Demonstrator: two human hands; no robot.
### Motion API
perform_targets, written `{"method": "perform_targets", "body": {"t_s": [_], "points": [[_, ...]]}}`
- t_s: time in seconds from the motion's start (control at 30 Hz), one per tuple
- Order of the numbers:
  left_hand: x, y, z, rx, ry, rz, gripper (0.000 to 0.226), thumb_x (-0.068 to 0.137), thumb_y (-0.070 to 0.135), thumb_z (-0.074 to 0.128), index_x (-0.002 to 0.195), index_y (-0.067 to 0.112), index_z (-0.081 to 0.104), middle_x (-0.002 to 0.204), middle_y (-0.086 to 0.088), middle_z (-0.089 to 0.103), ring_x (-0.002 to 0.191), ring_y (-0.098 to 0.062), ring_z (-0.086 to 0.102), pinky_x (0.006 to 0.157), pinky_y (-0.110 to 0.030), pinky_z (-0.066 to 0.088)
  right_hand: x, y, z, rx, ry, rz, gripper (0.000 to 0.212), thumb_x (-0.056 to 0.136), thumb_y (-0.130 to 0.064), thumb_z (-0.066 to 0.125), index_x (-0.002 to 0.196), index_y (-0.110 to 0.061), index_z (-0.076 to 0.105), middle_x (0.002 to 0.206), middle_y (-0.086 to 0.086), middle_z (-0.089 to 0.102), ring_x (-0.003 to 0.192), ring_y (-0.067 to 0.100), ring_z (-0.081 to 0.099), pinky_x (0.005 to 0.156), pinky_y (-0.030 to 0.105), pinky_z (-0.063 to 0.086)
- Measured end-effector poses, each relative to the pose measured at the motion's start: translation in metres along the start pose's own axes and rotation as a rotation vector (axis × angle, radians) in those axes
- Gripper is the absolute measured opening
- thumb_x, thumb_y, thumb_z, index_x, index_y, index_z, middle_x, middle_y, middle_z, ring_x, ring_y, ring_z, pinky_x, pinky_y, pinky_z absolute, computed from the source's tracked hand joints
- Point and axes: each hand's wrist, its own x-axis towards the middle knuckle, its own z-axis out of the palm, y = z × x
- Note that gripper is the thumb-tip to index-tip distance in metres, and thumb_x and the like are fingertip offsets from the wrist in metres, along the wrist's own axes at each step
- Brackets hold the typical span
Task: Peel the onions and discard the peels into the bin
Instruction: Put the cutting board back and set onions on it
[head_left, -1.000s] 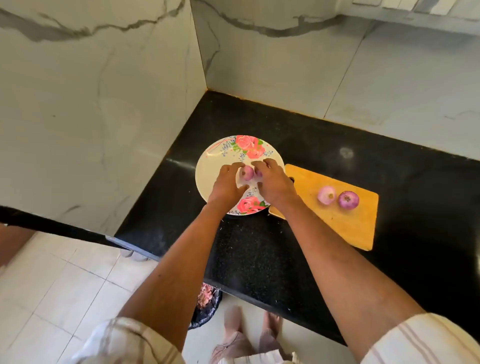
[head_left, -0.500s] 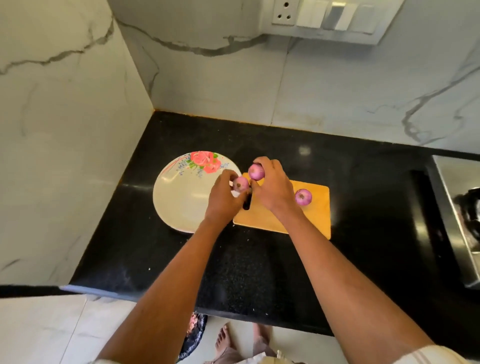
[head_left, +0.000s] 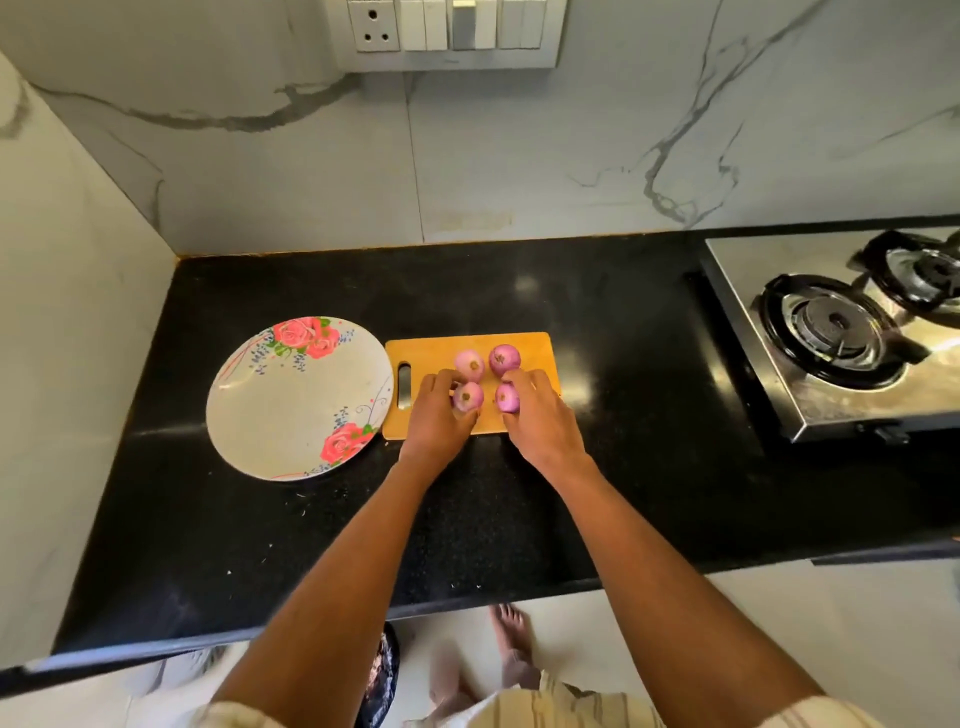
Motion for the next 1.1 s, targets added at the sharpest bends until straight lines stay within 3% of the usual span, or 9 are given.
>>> {"method": "perform_targets", "body": {"t_s": [0.3, 0.7, 0.83, 0.97, 1.1], "points": [[-0.009, 0.001, 0.005, 0.043, -0.013, 0.032, 0.045, 0.089, 0.014, 0.073, 0.129, 0.015, 0.052, 0.126, -0.005, 0.052, 0.104, -0.016, 0.056, 0.088, -0.024, 0.043, -0.001, 0.004, 0.006, 0.155, -0.015, -0.008, 0.035, 0.096, -0.017, 0.065, 0.128, -0.021, 0.051, 0.13, 0.006, 0.048, 0.105, 0.032, 0.06, 0.084, 0.05, 0.054], [-0.005, 0.006, 0.009, 0.029, 0.055, -0.006, 0.043, 0.089, 0.011, 0.074, 0.127, 0.015, 0.054, 0.13, -0.006, 0.054, 0.107, -0.014, 0.055, 0.091, -0.023, 0.045, 0.008, 0.006, 0.009, 0.094, 0.036, -0.011, 0.04, 0.097, -0.017, 0.065, 0.134, -0.021, 0.048, 0.132, 0.006, 0.046, 0.103, 0.032, 0.063, 0.079, 0.046, 0.056], [-0.009, 0.005, 0.01, 0.03, 0.048, -0.015, 0.047, 0.091, 0.01, 0.073, 0.132, 0.016, 0.05, 0.135, -0.006, 0.048, 0.112, -0.016, 0.057, 0.093, -0.022, 0.043, 0.007, 0.008, 0.01, 0.017, 0.069, -0.035, 0.049, 0.095, -0.02, 0.069, 0.139, -0.022, 0.045, 0.133, 0.005, 0.047, 0.111, 0.028, 0.06, 0.08, 0.042, 0.055], [-0.014, 0.004, 0.007, 0.022, 0.034, -0.024, 0.052, 0.092, 0.017, 0.074, 0.136, 0.019, 0.047, 0.14, -0.005, 0.043, 0.115, -0.015, 0.055, 0.096, -0.022, 0.042, 0.005, 0.013, 0.011, 0.017, 0.095, -0.061, 0.058, 0.091, -0.027, 0.074, 0.14, -0.024, 0.044, 0.132, 0.007, 0.048, 0.112, 0.026, 0.059, 0.086, 0.041, 0.057], [-0.019, 0.007, 0.002, 0.063, 0.048, 0.004, 0.05, 0.095, 0.028, 0.07, 0.138, 0.021, 0.045, 0.143, -0.004, 0.042, 0.124, -0.016, 0.052, 0.097, -0.02, 0.038, 0.003, 0.014, 0.006, 0.013, 0.139, -0.095, 0.052, 0.093, -0.032, 0.07, 0.138, -0.022, 0.046, 0.128, 0.008, 0.051, 0.106, 0.026, 0.06, 0.087, 0.04, 0.056]]}}
